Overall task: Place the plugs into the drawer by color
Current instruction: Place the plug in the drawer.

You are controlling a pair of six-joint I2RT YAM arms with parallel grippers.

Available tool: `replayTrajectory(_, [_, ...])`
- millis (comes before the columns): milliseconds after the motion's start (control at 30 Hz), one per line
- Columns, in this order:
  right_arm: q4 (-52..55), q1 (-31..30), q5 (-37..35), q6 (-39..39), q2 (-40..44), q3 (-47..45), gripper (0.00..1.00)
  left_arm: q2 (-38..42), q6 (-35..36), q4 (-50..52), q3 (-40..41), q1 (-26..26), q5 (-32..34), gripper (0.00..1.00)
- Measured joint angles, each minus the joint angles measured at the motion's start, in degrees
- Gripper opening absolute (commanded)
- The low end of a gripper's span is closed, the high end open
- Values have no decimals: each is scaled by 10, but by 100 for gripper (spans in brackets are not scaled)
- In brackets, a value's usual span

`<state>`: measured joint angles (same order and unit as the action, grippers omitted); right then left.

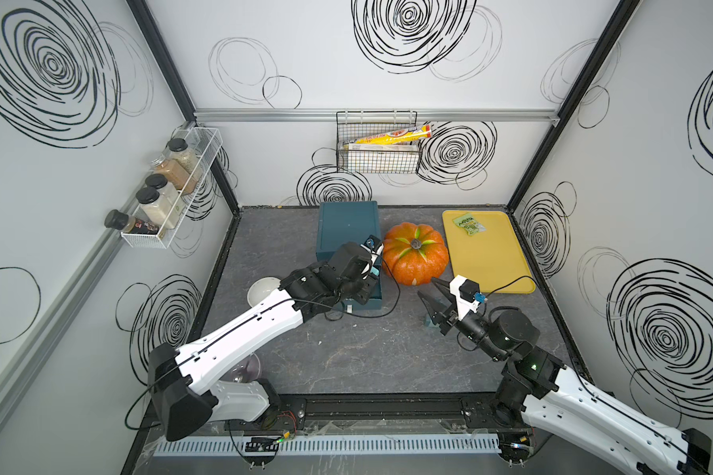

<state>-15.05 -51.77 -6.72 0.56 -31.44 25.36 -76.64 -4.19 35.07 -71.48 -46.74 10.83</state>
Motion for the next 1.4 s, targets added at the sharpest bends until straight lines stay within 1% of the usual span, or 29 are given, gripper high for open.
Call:
replayTrajectory(67, [0, 0, 0, 0, 8, -2, 51, -23, 31, 0, 7, 0, 8, 8])
replayTrajectory(133, [-1, 0, 0, 0, 11, -2, 51, -38, 58, -1, 12, 0, 16, 8])
replayTrajectory(200, [-2, 0, 0, -1, 14, -2, 51, -52, 79, -4, 12, 0, 30, 6])
replayTrajectory(267, [-2, 0, 0, -2, 13, -2, 51, -74, 96, -3, 5, 4, 38, 0])
replayTrajectory(367, [-2, 0, 1, -2, 13, -2, 51, -104, 109, -5, 2, 16, 39, 1])
replayTrajectory(467, [-2, 0, 3, -2, 13, -2, 51, -115, 118, -4, 2, 23, 48, 1])
replayTrajectory(533, [-2, 0, 3, -2, 13, -2, 51, -115, 121, -5, 2, 29, 51, 4])
replayTrajectory(733, [-4, 0, 6, -2, 3, -2, 51, -134, 128, -6, -7, 50, 37, 8])
replayTrajectory(933, [-4, 0, 10, -2, -1, -2, 51, -158, 130, -8, -9, 59, 18, 10])
replayTrajectory(967, [-4, 0, 11, -2, -1, -2, 51, -160, 130, -9, -9, 62, 15, 12])
replayTrajectory(1033, [-4, 0, 12, -2, -2, -2, 51, -164, 130, -10, -9, 68, 11, 20])
replayTrajectory(1100, [-5, 0, 13, -2, -3, -2, 51, -169, 130, -12, -9, 71, 9, 23])
replayTrajectory(1133, [-5, 0, 13, -2, -4, -2, 52, -173, 130, -11, -9, 71, 9, 28])
replayTrajectory(1167, [-6, 0, 14, -2, -5, -2, 52, -176, 130, -11, -9, 71, 8, 30])
replayTrajectory(1300, [-7, 0, 14, -2, -9, -2, 52, -185, 130, -13, -12, 70, 6, 32])
replayTrajectory(1400, [-8, 0, 14, -2, -10, -2, 52, -186, 127, -16, -13, 70, 9, 42])
